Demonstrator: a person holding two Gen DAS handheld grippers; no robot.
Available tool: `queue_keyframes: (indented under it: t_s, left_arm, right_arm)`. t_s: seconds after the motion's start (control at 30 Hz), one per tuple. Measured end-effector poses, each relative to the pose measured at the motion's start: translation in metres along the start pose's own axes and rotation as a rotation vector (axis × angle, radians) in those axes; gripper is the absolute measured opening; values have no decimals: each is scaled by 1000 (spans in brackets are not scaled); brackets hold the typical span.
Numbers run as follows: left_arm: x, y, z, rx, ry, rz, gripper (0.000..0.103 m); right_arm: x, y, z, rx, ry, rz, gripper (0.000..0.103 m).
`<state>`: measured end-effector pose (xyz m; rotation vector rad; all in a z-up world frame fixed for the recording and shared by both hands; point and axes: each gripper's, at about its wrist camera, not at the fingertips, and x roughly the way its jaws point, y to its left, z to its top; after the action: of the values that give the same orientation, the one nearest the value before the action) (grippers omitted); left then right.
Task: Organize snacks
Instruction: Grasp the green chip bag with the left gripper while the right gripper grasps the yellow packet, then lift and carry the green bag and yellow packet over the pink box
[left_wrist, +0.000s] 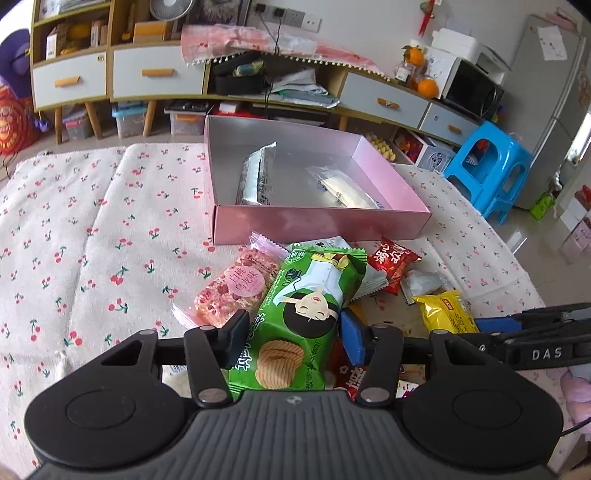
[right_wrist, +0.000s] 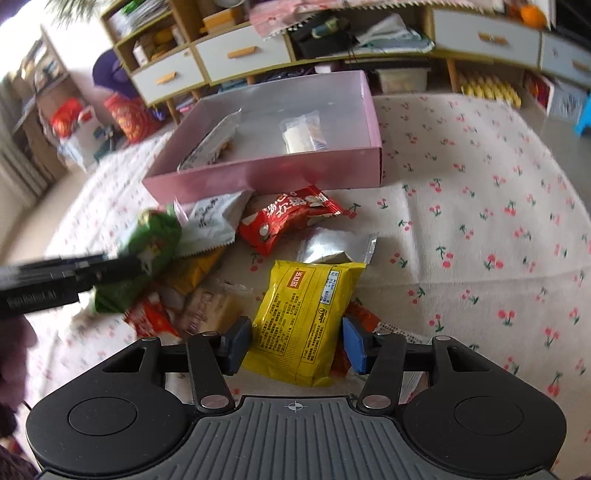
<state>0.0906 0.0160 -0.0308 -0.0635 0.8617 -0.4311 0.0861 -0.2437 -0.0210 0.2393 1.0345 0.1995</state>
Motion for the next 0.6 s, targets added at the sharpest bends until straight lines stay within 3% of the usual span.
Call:
queue_keyframes:
  t_s: [0.3,0.6]
  left_arm:
    - [-10,-1,7,-69,17,-29,48]
    - [-16,-1,19,-140,-9,-41,48]
  right_arm:
    - [-15,-14,11,144,6,72,52]
    - [-26,-16,30,193,-37,107,52]
